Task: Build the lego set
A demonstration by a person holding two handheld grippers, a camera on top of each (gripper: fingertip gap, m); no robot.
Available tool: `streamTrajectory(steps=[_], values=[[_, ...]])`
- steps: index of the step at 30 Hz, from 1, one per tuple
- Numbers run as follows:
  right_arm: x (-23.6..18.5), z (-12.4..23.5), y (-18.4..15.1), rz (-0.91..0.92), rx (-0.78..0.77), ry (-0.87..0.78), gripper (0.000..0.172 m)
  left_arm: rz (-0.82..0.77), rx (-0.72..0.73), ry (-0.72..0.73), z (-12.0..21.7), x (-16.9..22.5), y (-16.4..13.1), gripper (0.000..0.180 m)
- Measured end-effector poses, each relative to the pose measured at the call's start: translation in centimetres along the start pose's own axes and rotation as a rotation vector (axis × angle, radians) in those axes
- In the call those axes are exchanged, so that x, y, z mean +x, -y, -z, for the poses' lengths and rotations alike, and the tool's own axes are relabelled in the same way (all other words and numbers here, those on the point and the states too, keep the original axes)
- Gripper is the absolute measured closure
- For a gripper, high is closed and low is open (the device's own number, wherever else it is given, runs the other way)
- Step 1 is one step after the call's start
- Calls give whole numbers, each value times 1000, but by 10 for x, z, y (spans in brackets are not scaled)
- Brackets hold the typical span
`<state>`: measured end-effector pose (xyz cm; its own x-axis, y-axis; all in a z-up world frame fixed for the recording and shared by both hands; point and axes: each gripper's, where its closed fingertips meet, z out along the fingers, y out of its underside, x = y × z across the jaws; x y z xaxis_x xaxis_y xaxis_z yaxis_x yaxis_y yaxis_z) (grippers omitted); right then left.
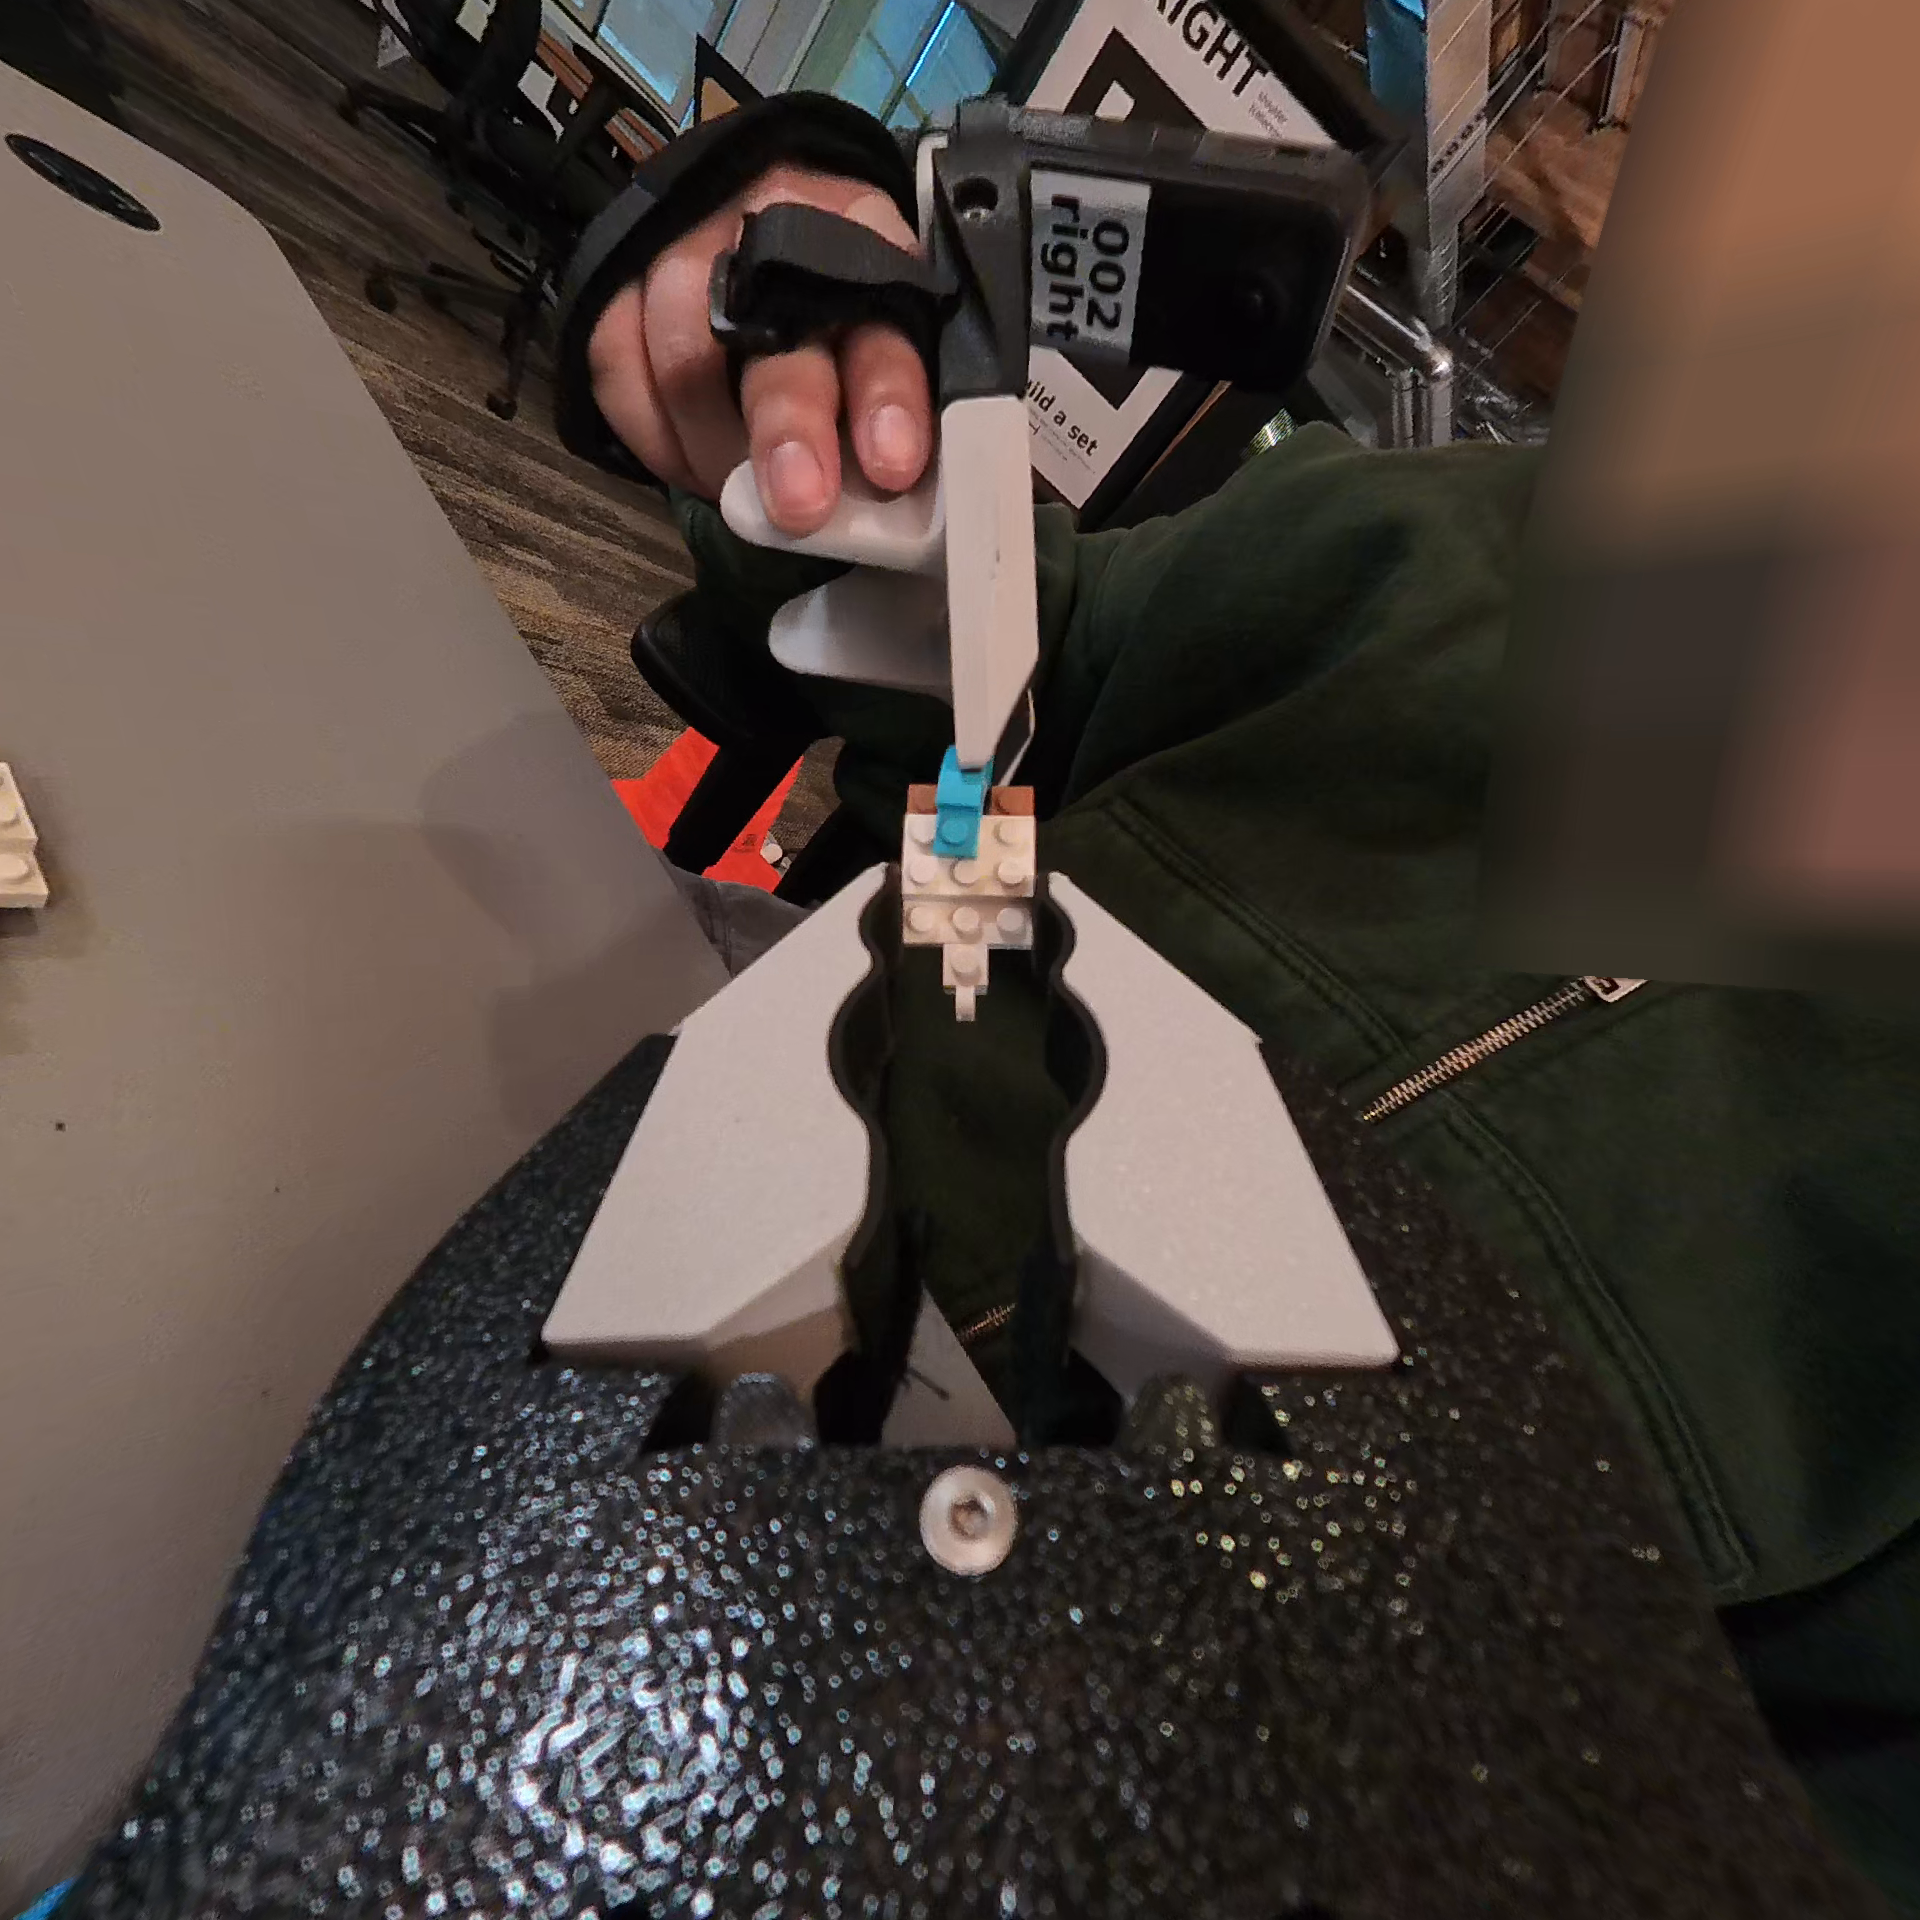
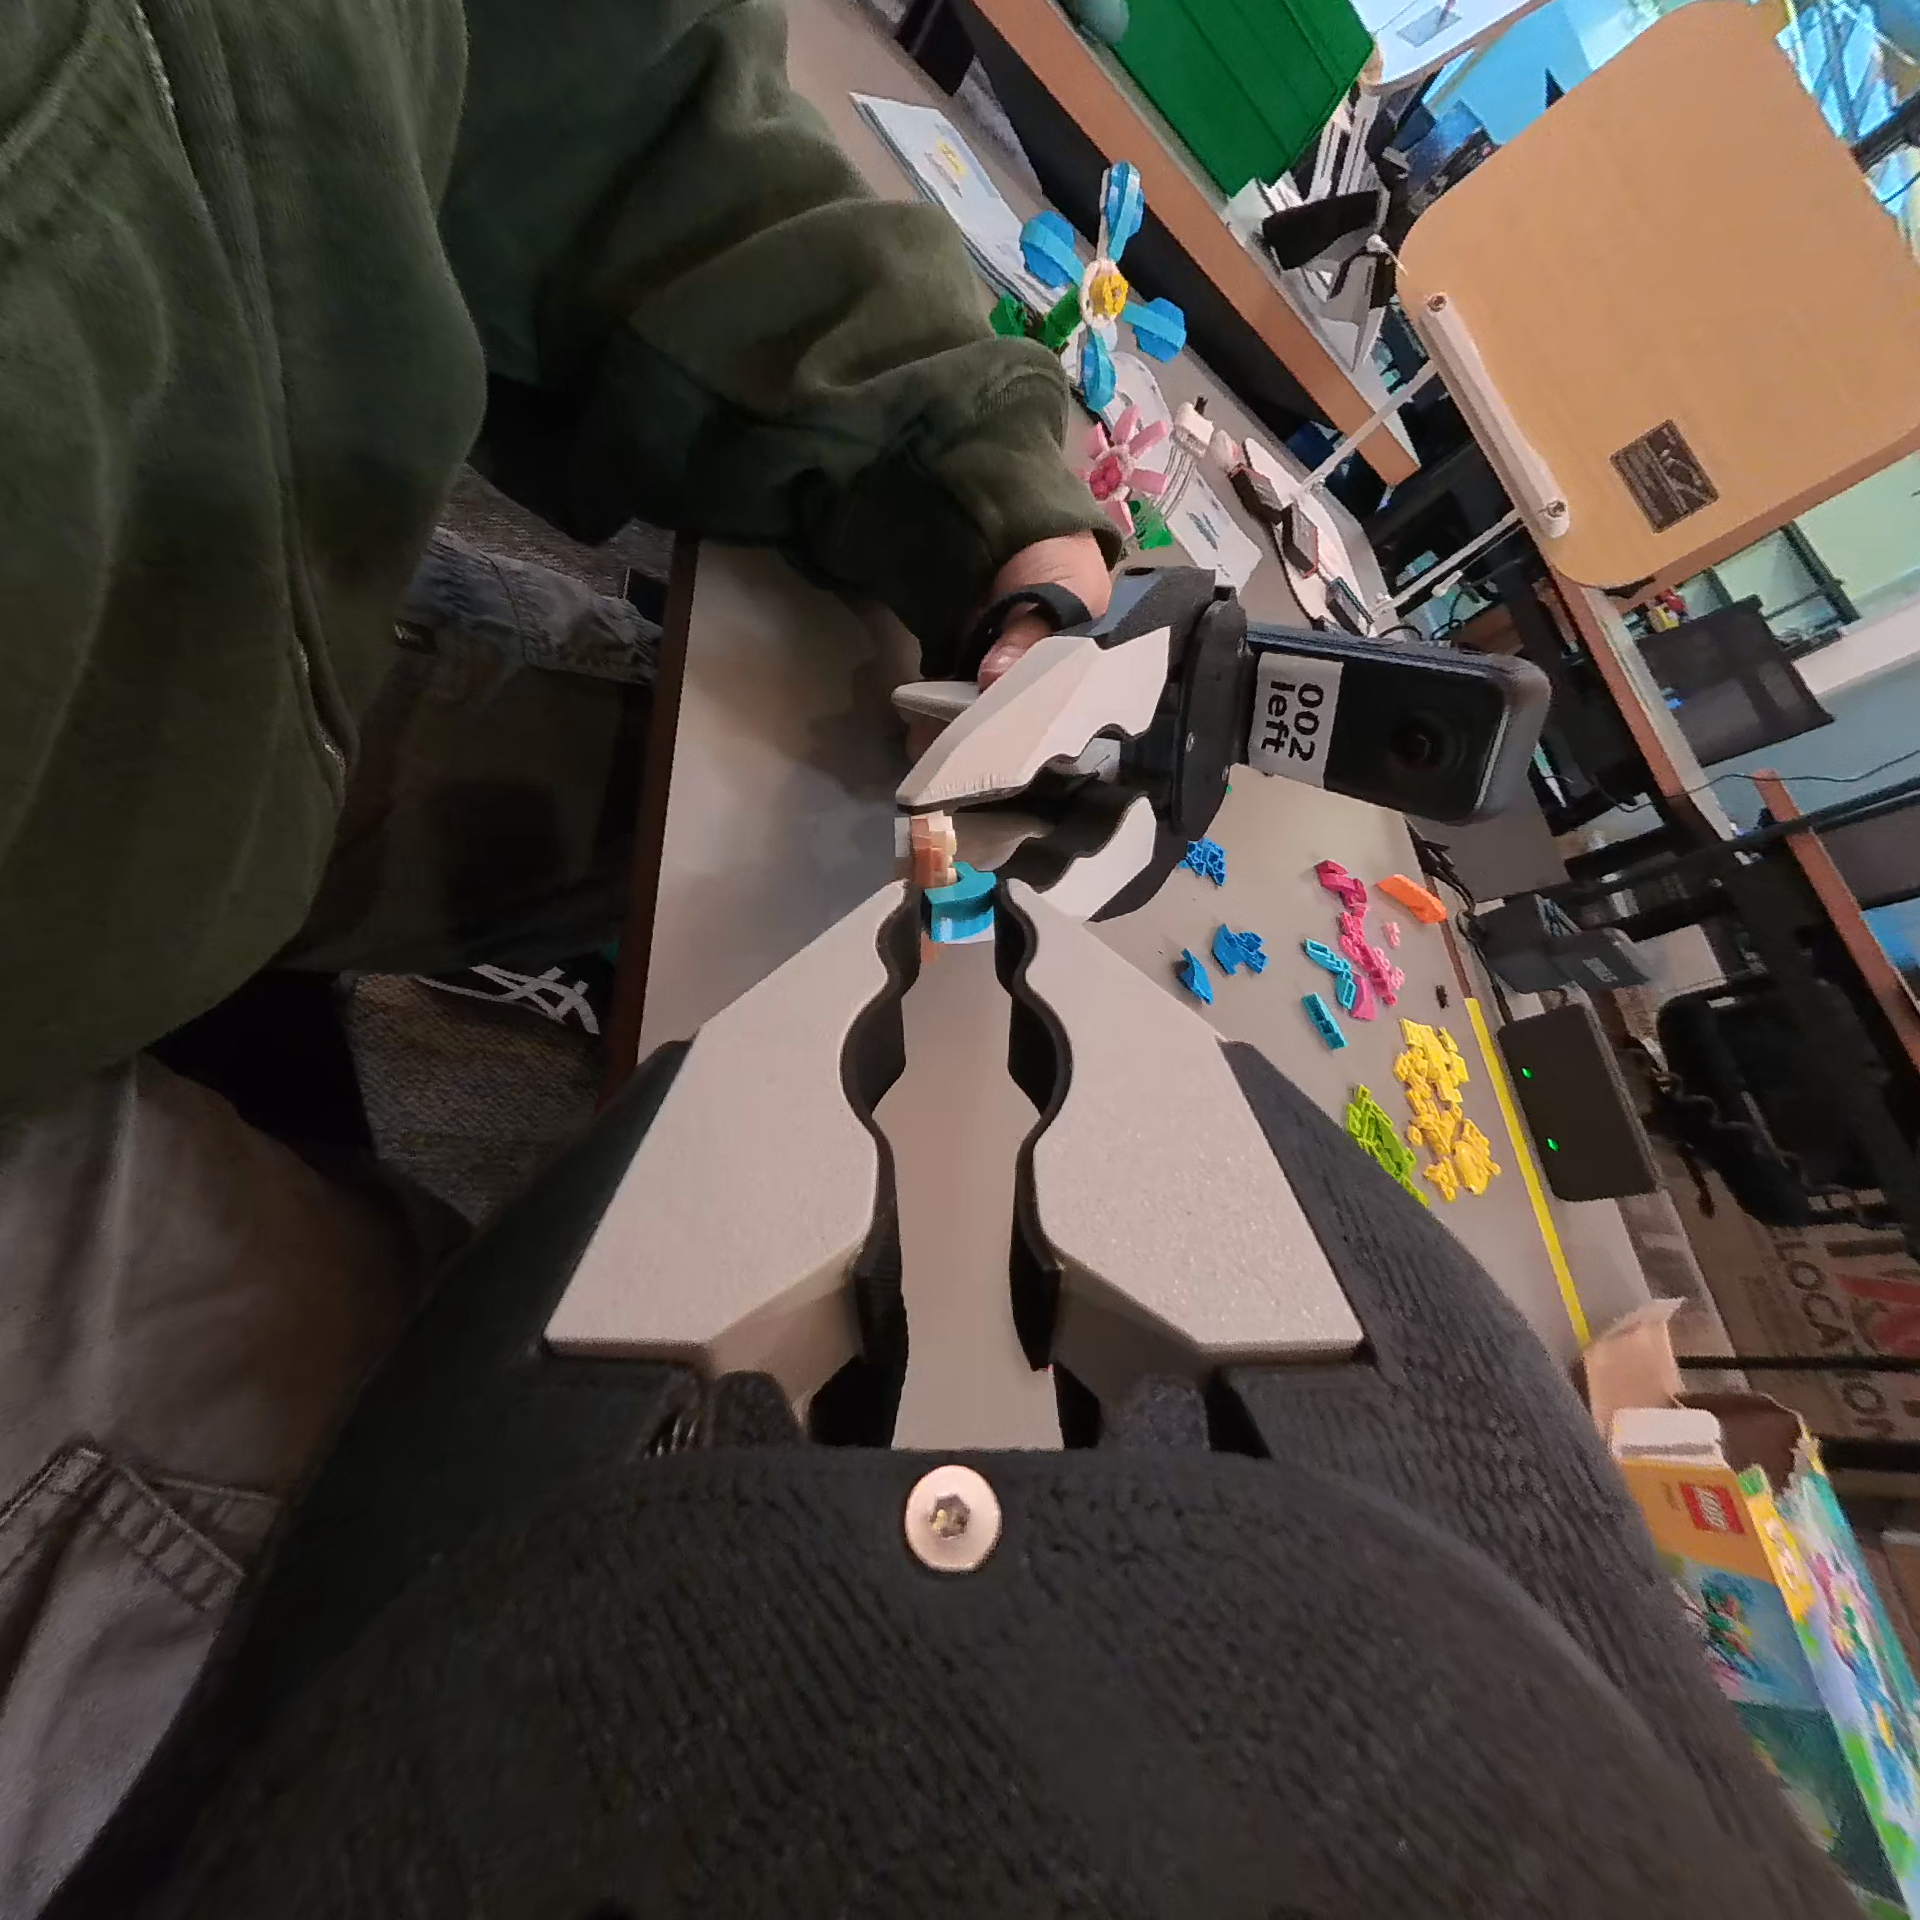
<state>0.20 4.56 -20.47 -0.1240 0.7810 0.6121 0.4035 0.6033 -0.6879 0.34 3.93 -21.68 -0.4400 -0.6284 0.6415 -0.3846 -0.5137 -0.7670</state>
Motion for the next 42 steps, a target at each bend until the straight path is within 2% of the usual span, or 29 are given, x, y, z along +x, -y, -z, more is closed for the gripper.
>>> streamTrajectory(steps=[4, 5, 24, 28, 30, 32, 34, 37, 42], values=[[0, -1, 1, -17, -2, 15, 157, 4, 6, -8, 1, 1, 1, 157], [-1, -2, 1, -21, -4, 27, 151, 4, 7, -9, 1, 2, 1, 157], [-3, -12, 3, 18, -68, 54, 155, 0, 9, -29, -1, 5, 1, 157], [3, -10, 3, -16, -56, 28, 155, -3, 50, -27, 1, 6, 7, 158], [11, -8, 0, -46, -57, -14, 155, -86, 84, 30, 4, 4, 15, 157], [19, -6, -5, -66, -62, -49, 155, -252, 75, 161, 5, -2, 21, 130], [24, -3, -8, -85, -56, -78, 155, -471, 36, 349, 9, -14, 25, 117], [30, 0, -8, -102, -37, -106, 155, -796, 10, 539, 15, -16, 34, 130], [36, 4, -5, -109, -10, -141, 155, -1068, 5, 645, 16, -7, 41, 169]])
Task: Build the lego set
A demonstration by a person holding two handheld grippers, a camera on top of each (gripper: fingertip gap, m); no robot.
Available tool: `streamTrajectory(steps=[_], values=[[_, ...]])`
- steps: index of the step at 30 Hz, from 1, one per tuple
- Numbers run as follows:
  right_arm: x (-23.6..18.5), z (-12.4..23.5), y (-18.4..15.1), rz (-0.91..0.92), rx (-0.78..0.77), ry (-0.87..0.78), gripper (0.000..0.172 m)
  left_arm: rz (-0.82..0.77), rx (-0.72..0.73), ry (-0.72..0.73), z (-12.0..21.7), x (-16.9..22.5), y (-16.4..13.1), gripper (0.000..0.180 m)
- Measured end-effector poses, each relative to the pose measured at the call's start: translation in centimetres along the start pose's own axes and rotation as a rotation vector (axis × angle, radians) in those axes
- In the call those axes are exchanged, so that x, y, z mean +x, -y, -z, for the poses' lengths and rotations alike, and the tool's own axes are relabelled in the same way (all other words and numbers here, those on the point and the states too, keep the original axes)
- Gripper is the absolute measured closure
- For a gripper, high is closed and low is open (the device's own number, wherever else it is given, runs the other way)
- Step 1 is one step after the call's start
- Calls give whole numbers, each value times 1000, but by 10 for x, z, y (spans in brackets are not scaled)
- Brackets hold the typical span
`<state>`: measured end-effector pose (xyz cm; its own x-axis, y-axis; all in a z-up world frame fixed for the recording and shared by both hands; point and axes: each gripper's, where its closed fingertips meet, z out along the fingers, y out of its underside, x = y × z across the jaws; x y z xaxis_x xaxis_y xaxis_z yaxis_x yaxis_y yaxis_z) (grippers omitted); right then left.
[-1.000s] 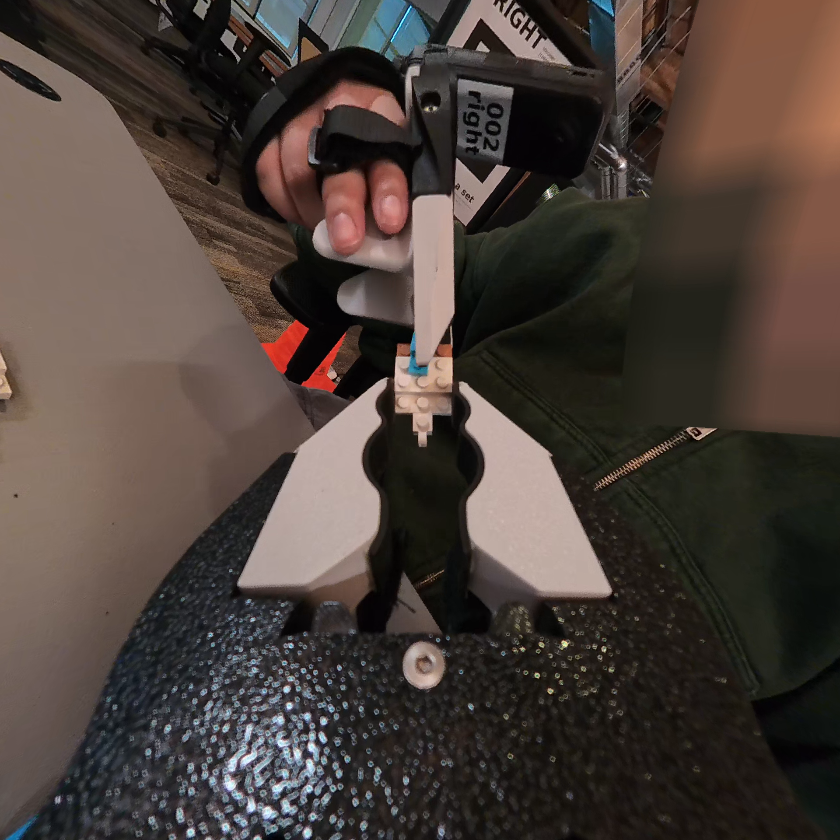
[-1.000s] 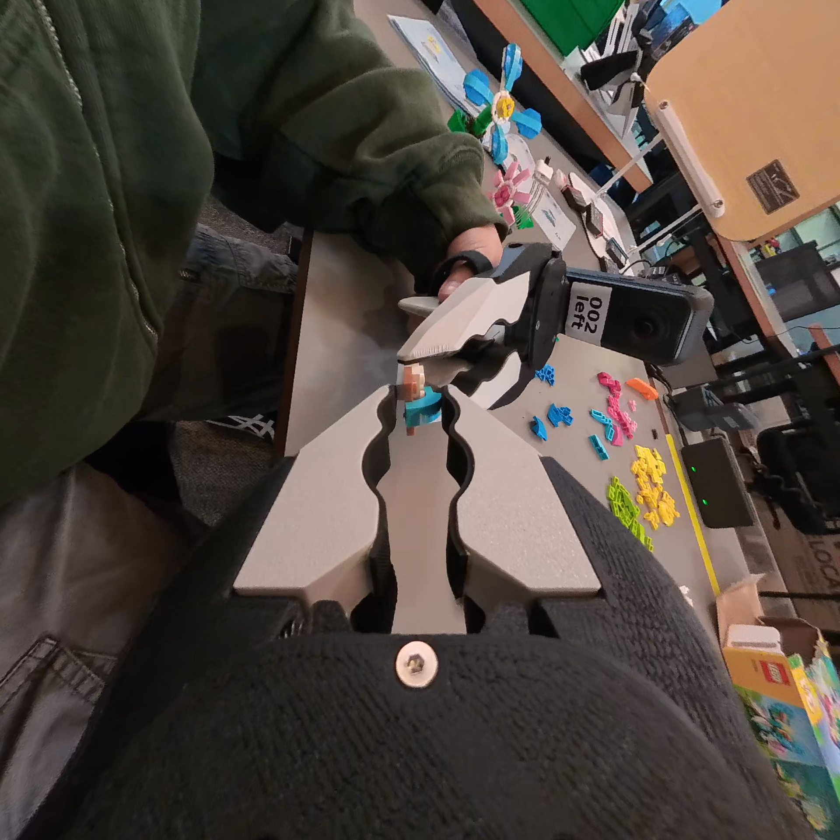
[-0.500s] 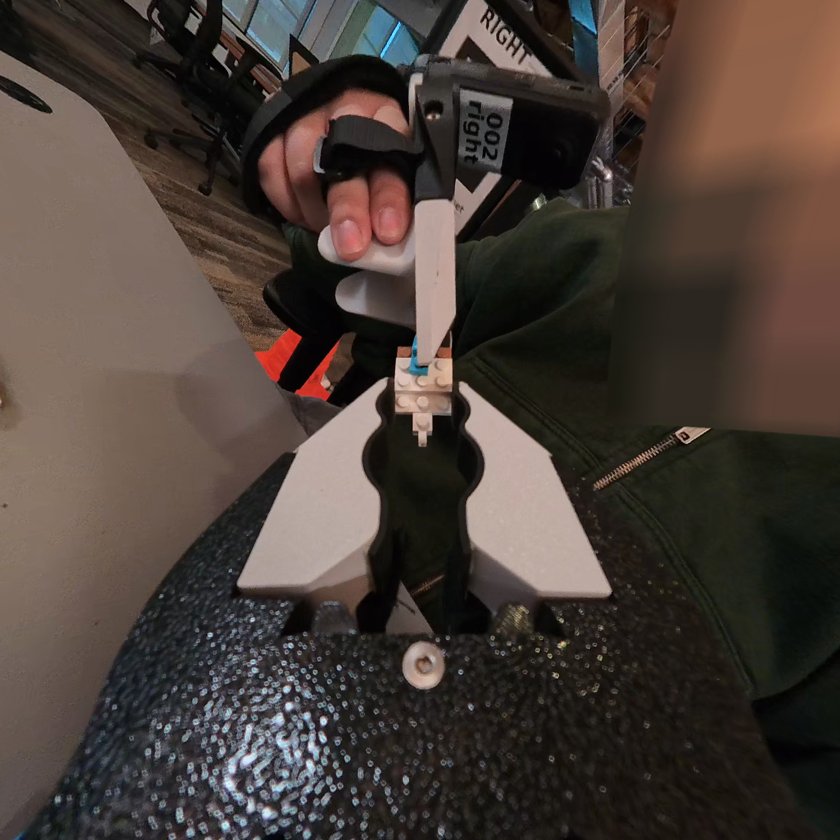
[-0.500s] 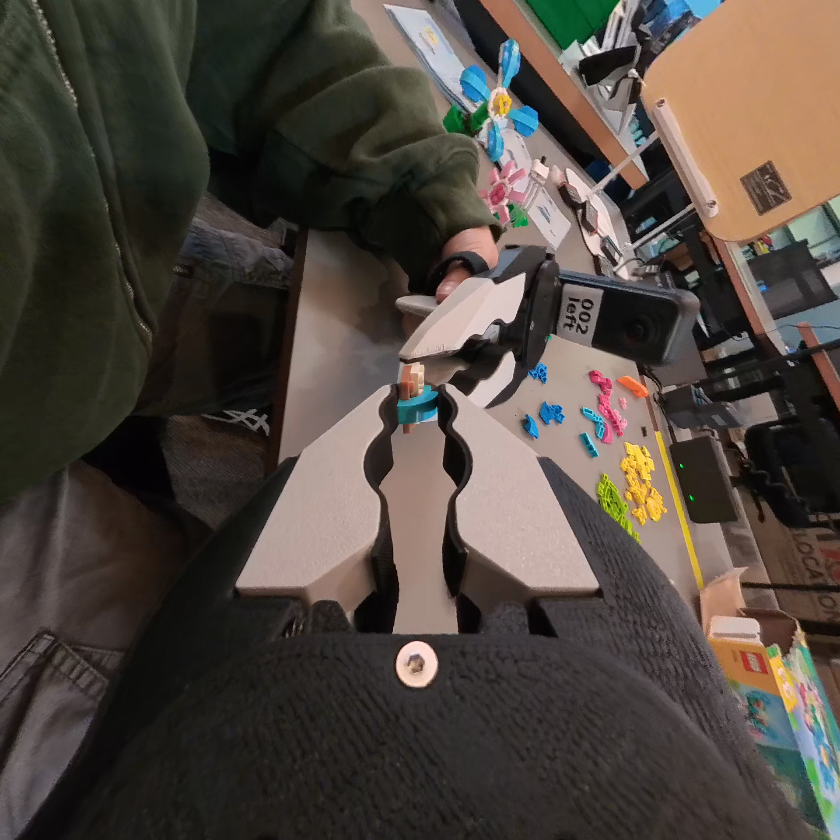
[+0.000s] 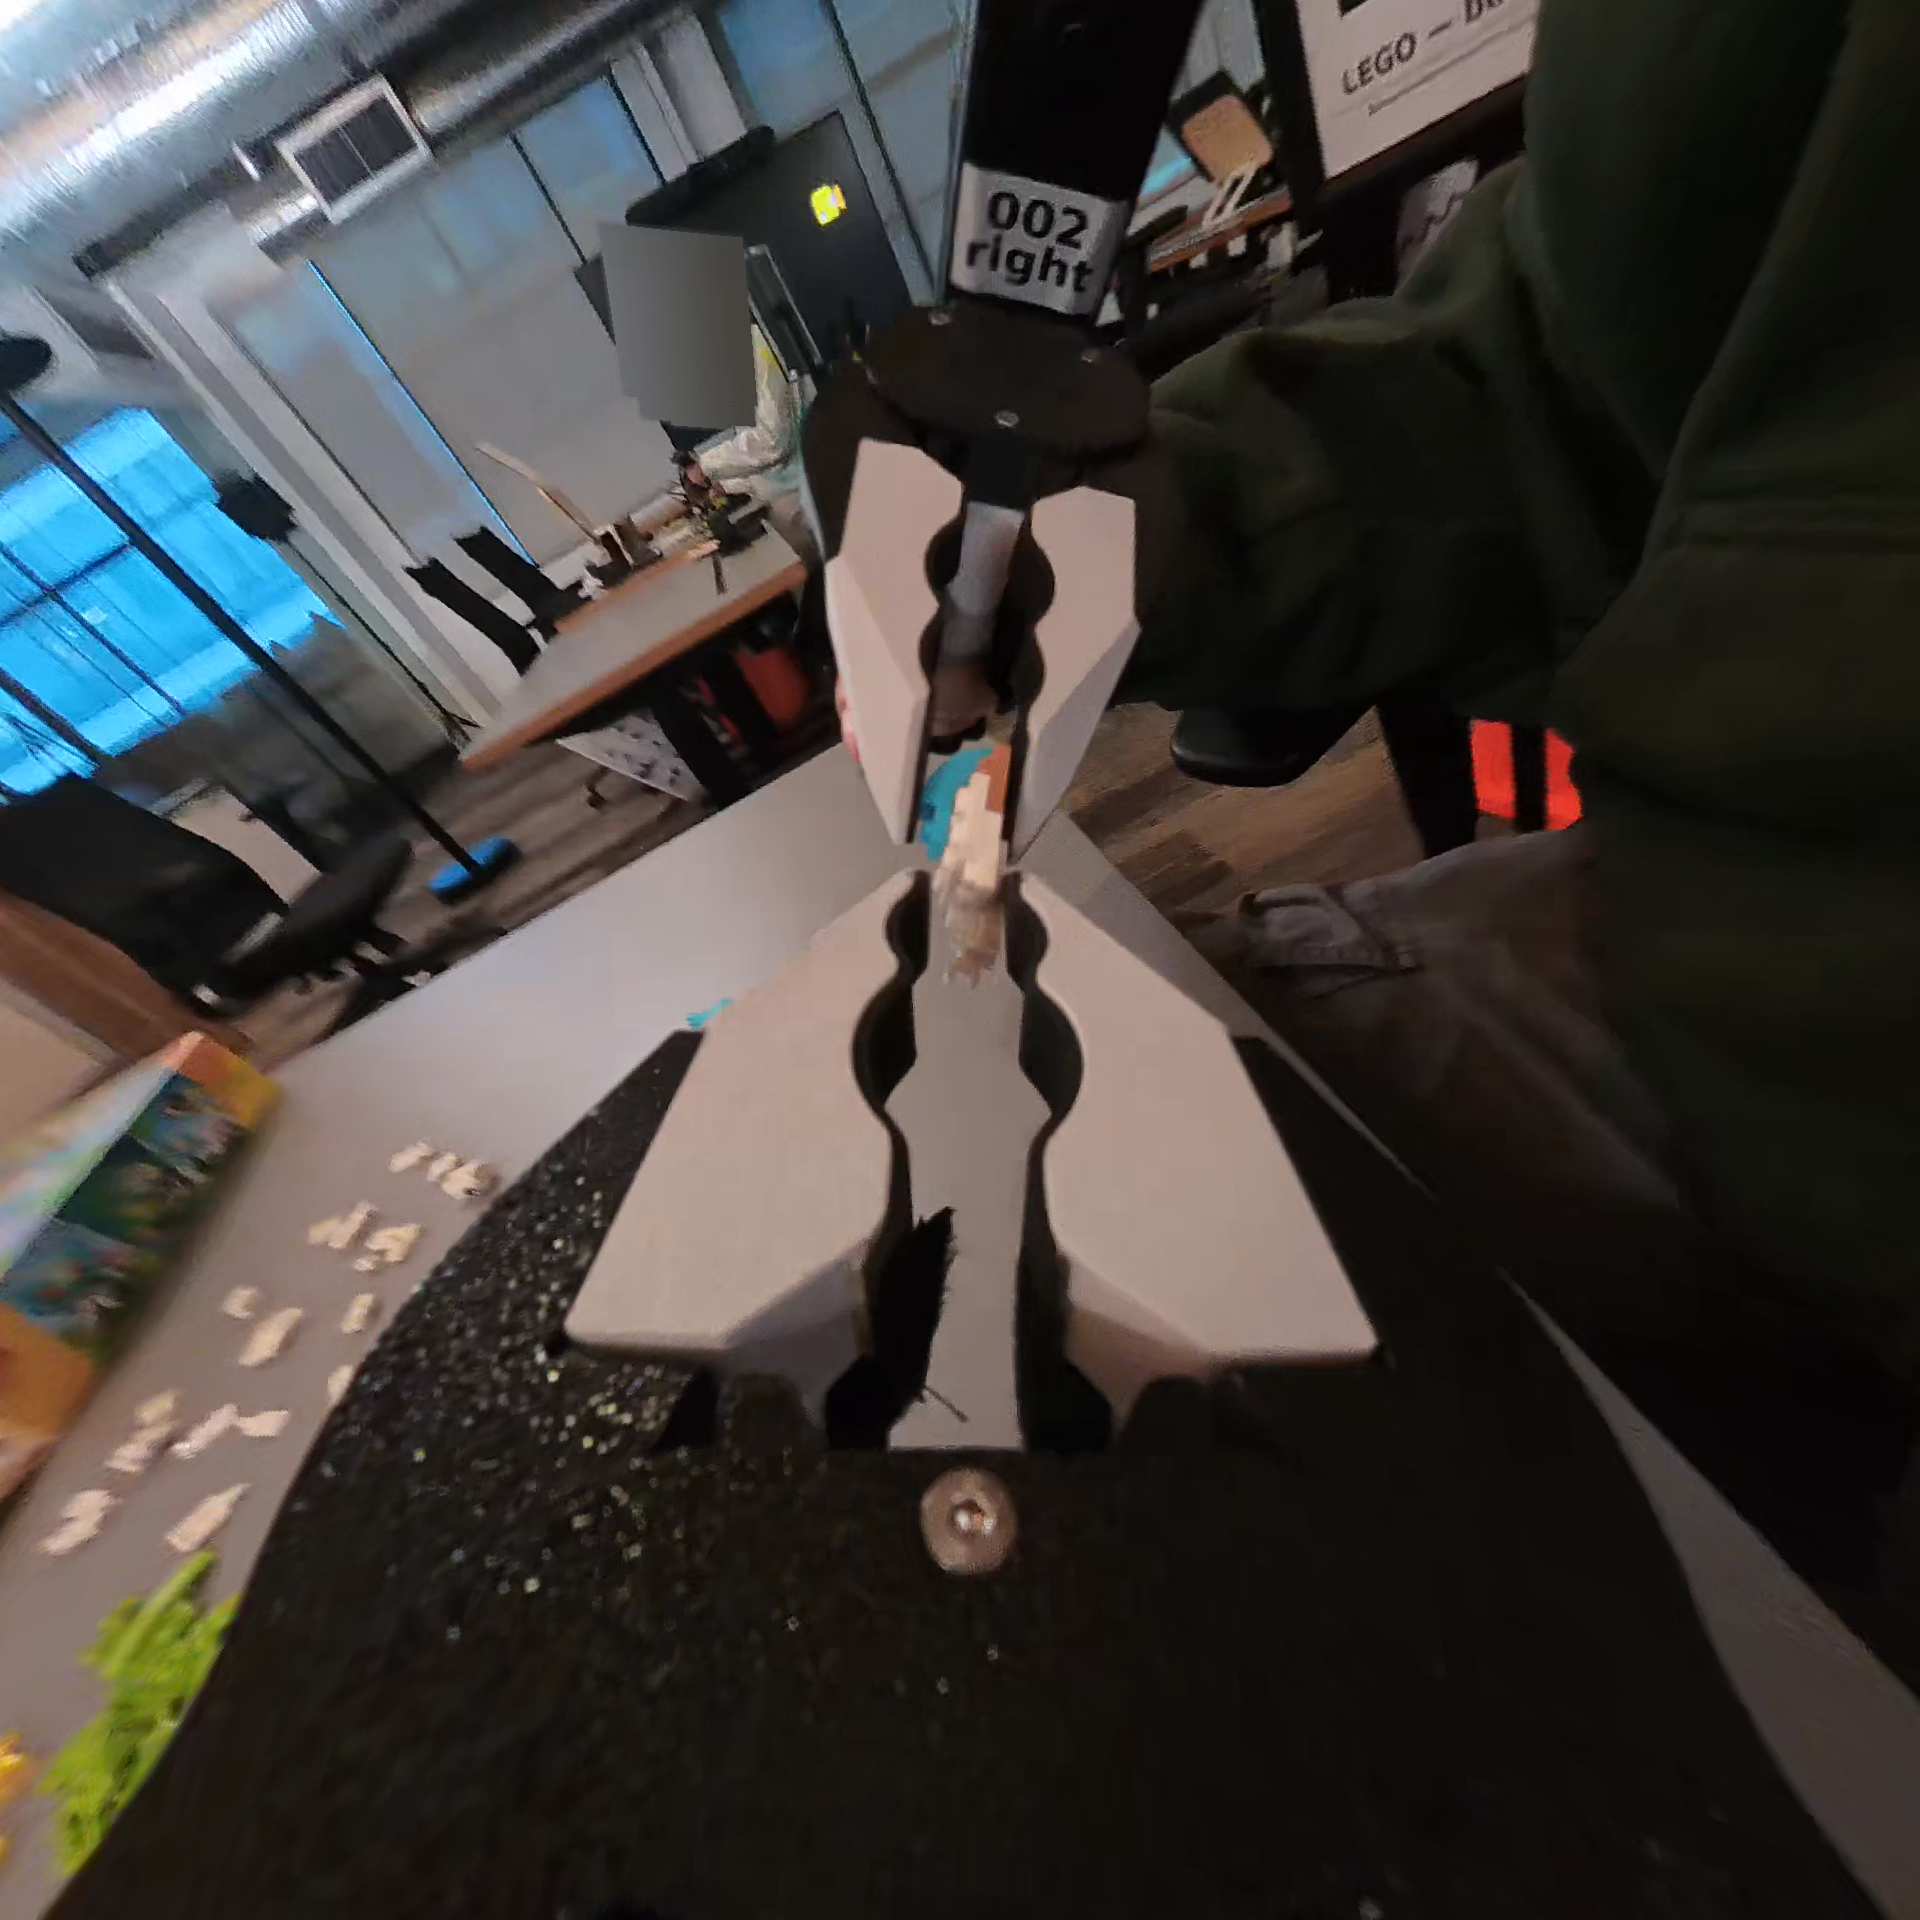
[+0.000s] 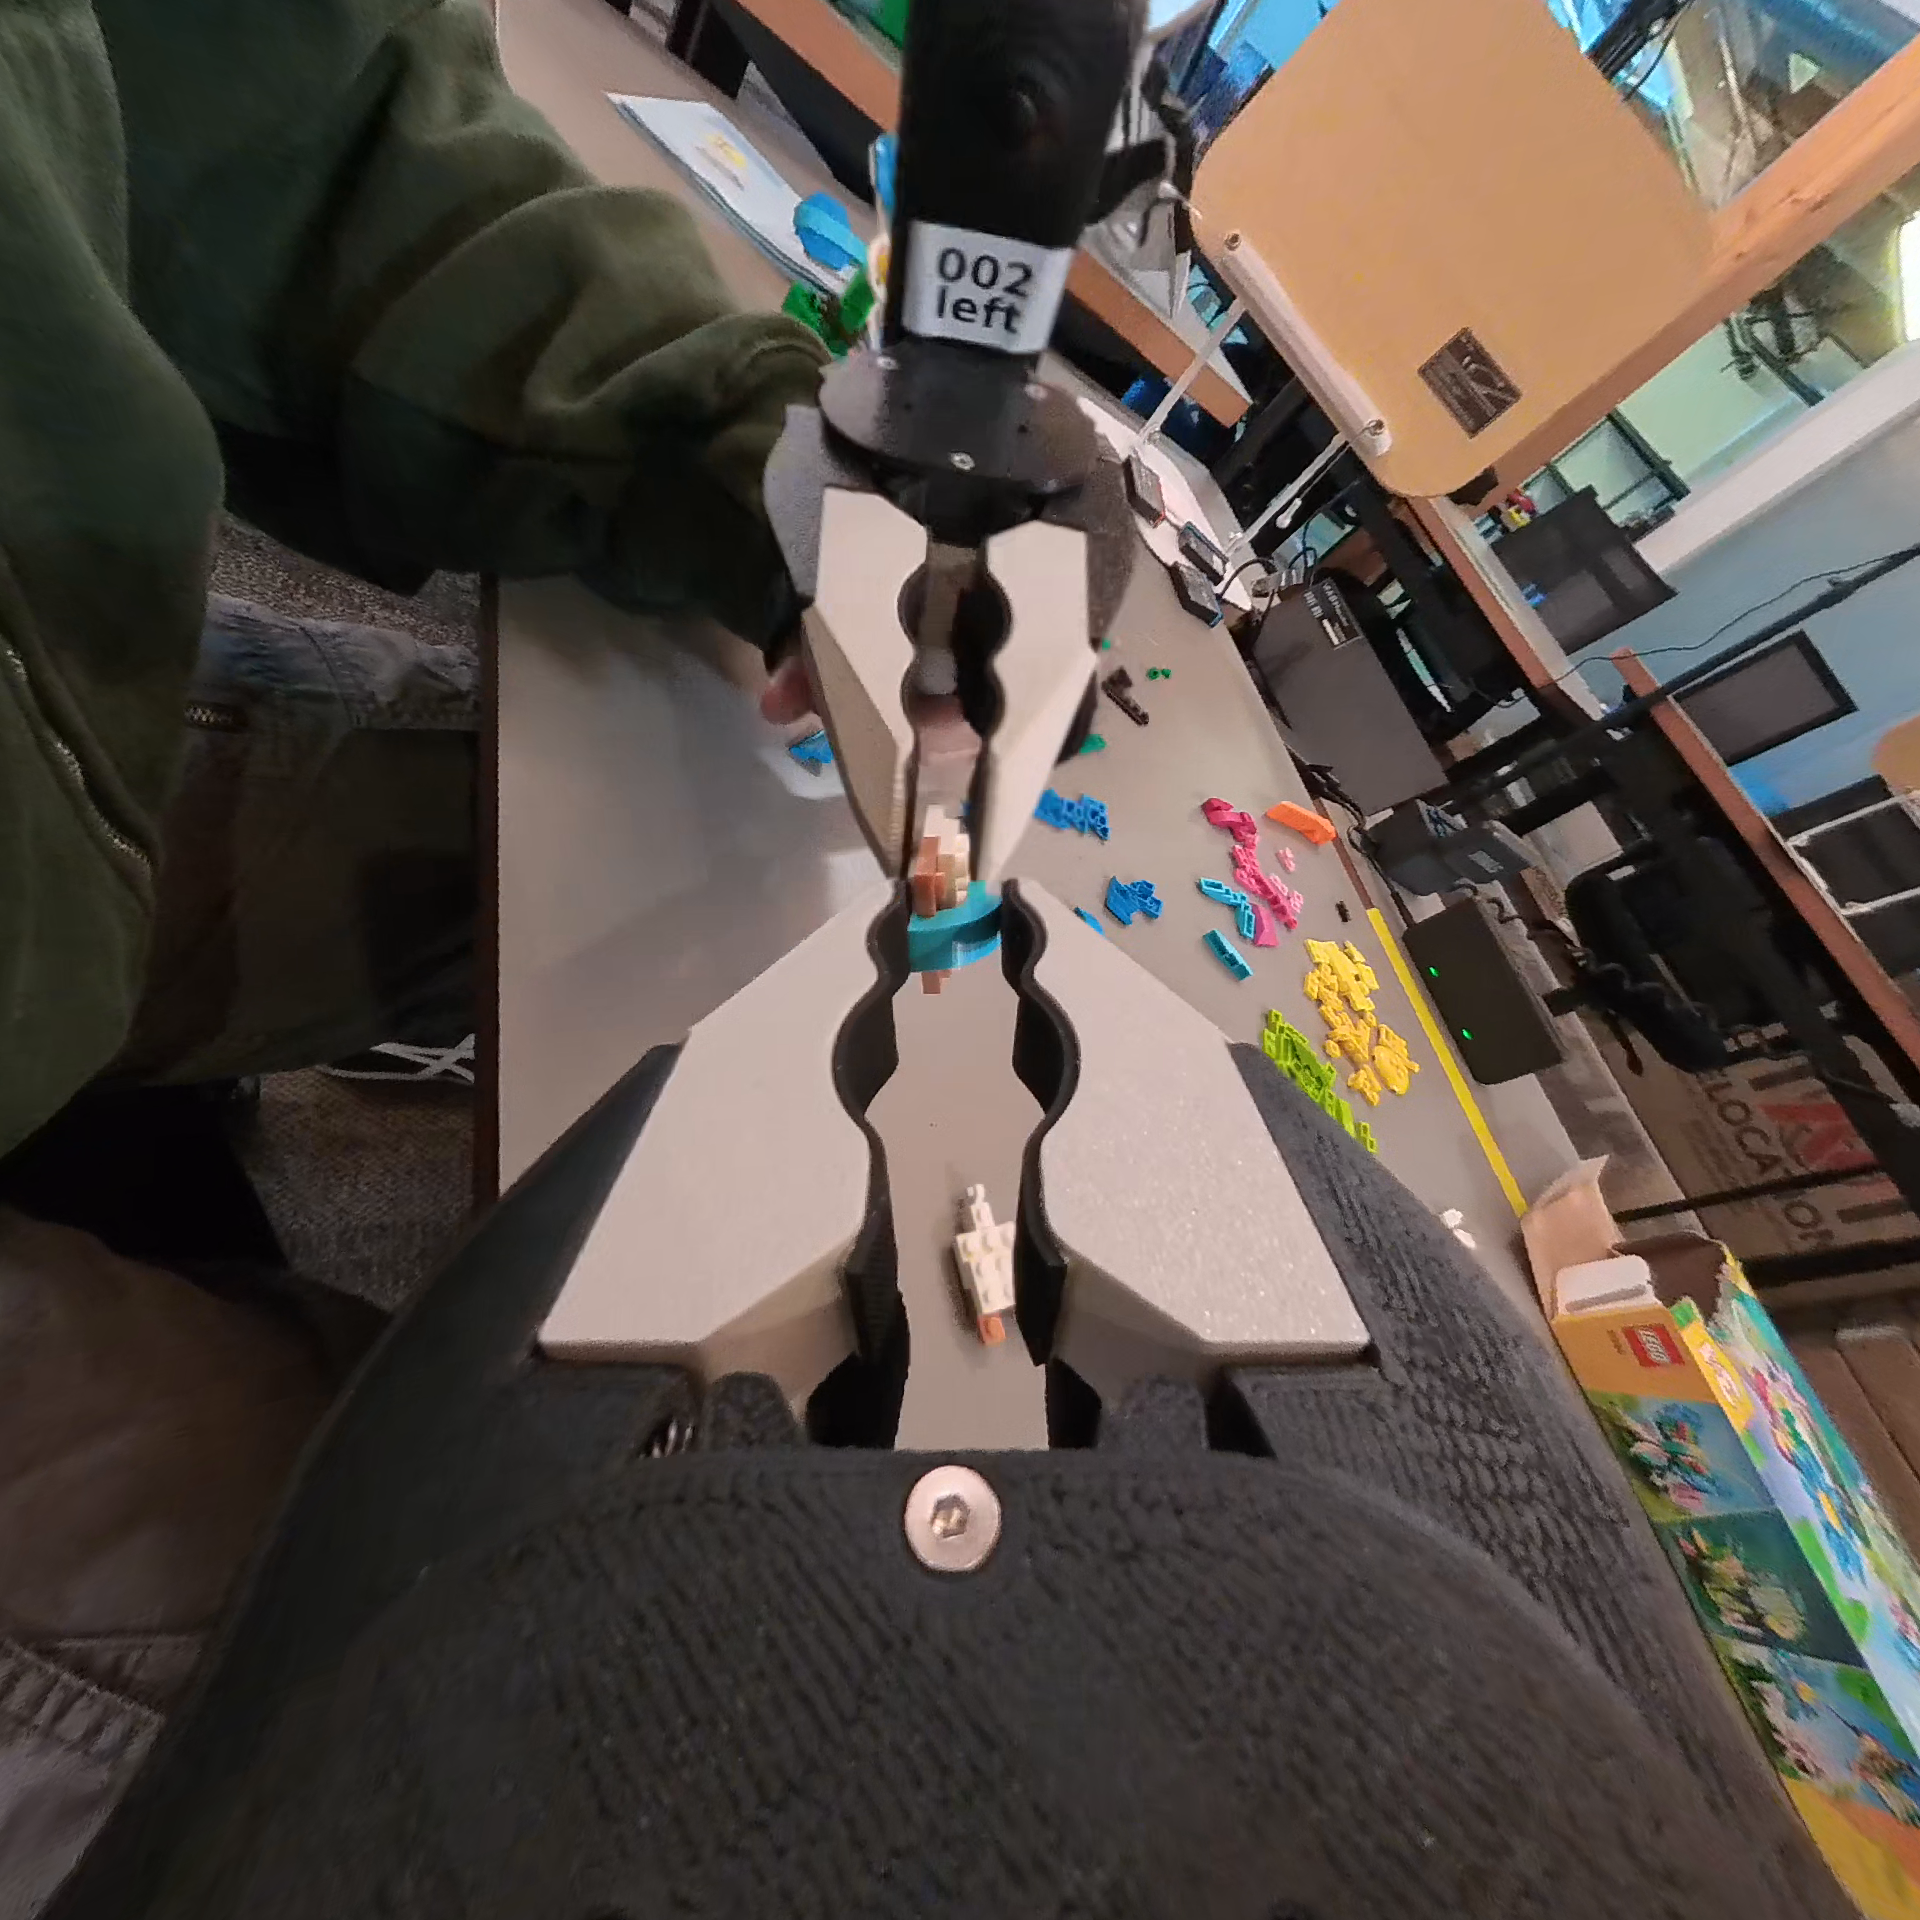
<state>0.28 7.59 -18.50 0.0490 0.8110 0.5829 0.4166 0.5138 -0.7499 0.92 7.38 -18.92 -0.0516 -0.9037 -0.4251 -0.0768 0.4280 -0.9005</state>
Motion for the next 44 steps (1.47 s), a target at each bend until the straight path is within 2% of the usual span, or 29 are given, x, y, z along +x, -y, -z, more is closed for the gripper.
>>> streamTrajectory(steps=[4, 9, 26, 35, 40, 44], values=[[0, 0, 1, 12, 5, -4, 155, -109, -31, 25, -1, 2, 0, 173], [2, 7, 6, 57, 27, -13, 155, -145, -33, 62, 0, -1, 5, 174], [1, 6, 15, 74, 46, -34, 157, -179, -16, 42, 4, 2, 9, 175], [-4, 9, 27, 1, 117, 22, 156, -162, 67, 4, 6, 9, 20, 175], [-8, 12, 29, -83, 161, 95, 156, -98, 104, -40, 4, 13, 21, 174], [-4, 14, 18, -121, 151, 97, 157, -71, 12, -12, 2, 3, 3, 174]])
